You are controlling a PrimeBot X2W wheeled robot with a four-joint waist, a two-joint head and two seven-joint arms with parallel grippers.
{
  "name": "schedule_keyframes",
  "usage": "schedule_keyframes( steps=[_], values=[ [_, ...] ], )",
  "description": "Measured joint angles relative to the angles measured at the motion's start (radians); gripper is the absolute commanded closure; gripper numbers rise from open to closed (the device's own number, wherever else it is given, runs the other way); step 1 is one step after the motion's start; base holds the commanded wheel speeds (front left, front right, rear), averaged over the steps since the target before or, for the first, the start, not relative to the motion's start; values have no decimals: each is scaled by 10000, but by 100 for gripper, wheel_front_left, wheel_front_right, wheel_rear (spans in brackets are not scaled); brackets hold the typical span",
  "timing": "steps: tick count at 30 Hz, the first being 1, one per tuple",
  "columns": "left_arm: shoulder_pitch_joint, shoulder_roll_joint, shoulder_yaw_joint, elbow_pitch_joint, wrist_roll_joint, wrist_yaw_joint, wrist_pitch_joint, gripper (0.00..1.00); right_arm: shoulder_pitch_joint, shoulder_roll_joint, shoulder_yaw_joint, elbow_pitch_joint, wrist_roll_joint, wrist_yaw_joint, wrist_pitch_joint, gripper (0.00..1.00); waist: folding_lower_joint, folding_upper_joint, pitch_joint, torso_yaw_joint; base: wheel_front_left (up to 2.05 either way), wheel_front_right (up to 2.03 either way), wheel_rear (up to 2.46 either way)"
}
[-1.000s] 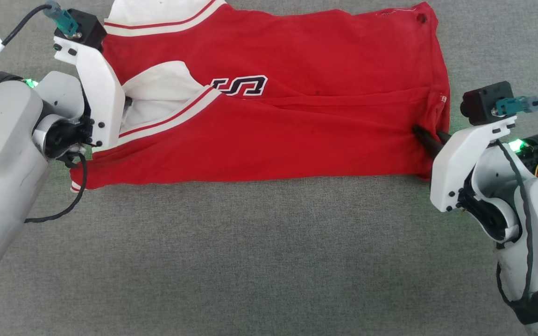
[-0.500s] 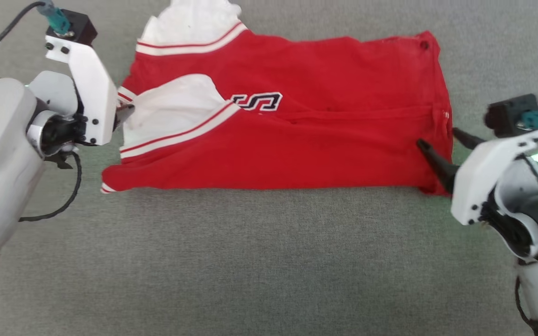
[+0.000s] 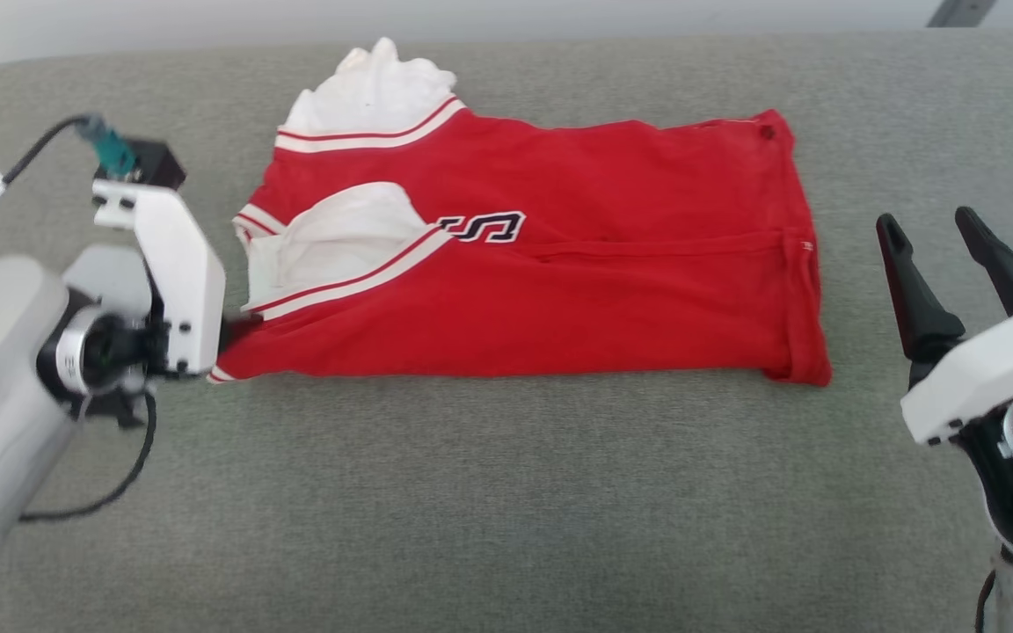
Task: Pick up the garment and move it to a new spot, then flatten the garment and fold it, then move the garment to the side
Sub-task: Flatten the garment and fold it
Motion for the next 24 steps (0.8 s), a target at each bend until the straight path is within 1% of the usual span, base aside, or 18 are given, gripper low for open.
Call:
schedule_keyframes(
  steps=[2,6,7,10,16,22,23,24],
  values=[
    [335,230,36,-493,-144,276,75,0,219,238,-111,-219,-44,0,-36,0,0,0,4,-117,0,0,0],
    [840,527,234,-1020,-447,742,-10,0,664,587,-240,-621,-48,0,-4,0,0,0,112,-328,0,0,0],
    [840,527,234,-1020,-447,742,-10,0,664,587,-240,-621,-48,0,-4,0,0,0,112,-328,0,0,0],
    [1135,631,368,-1020,-602,930,-157,0,937,738,-228,-834,-29,2,176,0,0,0,258,-481,0,0,0],
    [1375,589,541,-251,-842,947,-472,0,1174,832,-84,-842,263,0,550,0,0,0,553,-791,0,0,0],
    [1363,276,744,688,-1087,619,-686,0,1285,742,345,-512,704,0,1402,0,-1,0,800,-962,0,0,0],
    [1342,234,742,803,-1116,539,-665,33,1290,692,420,-470,773,0,1582,0,-1,0,842,-972,0,0,0],
    [1290,194,709,897,-1110,435,-629,97,1287,673,456,-385,871,0,1764,0,0,0,880,-974,0,0,0]
  ],
)
